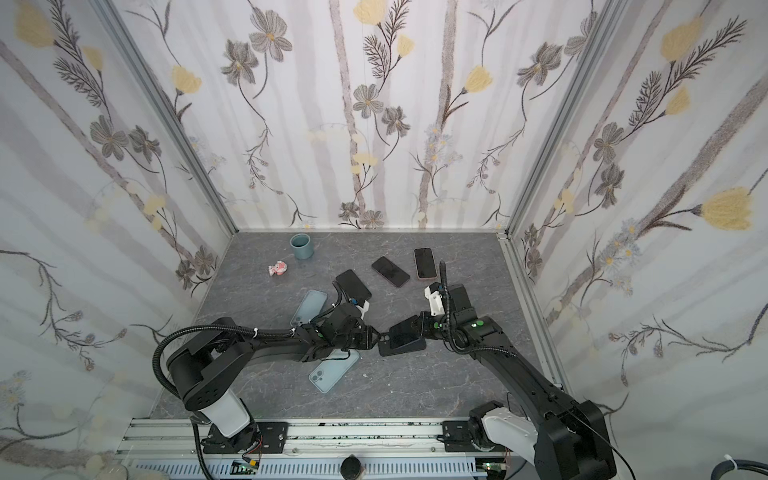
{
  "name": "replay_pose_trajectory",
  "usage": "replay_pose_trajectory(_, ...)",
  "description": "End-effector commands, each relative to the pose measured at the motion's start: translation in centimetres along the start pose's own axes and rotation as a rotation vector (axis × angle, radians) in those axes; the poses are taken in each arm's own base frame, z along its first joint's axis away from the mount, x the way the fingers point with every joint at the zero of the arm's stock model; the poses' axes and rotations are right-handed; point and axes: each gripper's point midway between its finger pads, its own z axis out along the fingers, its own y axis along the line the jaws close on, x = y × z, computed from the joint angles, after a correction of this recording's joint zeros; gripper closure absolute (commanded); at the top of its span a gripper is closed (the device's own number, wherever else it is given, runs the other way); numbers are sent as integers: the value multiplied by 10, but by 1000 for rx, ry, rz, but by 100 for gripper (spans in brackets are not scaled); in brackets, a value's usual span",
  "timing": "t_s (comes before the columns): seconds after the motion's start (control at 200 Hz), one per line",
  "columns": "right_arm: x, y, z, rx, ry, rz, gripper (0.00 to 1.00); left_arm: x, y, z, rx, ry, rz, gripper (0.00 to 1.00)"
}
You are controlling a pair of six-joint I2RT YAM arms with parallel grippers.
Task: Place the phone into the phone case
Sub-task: 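Lower the blue phone's edge into the black case held by the left gripper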
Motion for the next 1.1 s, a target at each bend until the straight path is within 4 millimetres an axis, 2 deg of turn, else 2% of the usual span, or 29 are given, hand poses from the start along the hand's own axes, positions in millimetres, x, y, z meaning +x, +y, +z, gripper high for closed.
replay_pose_trajectory(0.0, -8, 13, -1, -52, -18, -22, 100, 1, -3, 1, 16, 8, -25, 63)
replay_pose_trajectory(0.13, -12, 14, -4, -48, -26, -29, 100, 1, -6, -1, 24, 16, -23, 63)
replay_pose_trajectory(0.23, -7, 8, -3, -25, -7, -25, 100, 2, -7, -2, 27, 21, -29, 63)
replay_pose_trajectory(0.255, -17, 16, -7, -37, -25, -35, 100, 3, -6, -2, 26, 24, -32, 63)
replay_pose_trajectory(0.594, -9, 11, 3, -67, 26, 1, 100, 13, -2, 6, 38, 55, -55, 64)
replay_pose_trajectory(0.644, -10, 11, 3, -68, 23, 6, 100, 13, -3, 7, 44, 58, -54, 64)
replay_pose_trajectory(0.669, 0, 3, 8, -58, 47, 21, 100, 14, -4, 7, 47, 62, -51, 64)
replay_pose_trajectory(1.099, 7, -5, 15, -114, 63, 73, 100, 15, -15, 14, 98, 89, -59, 64)
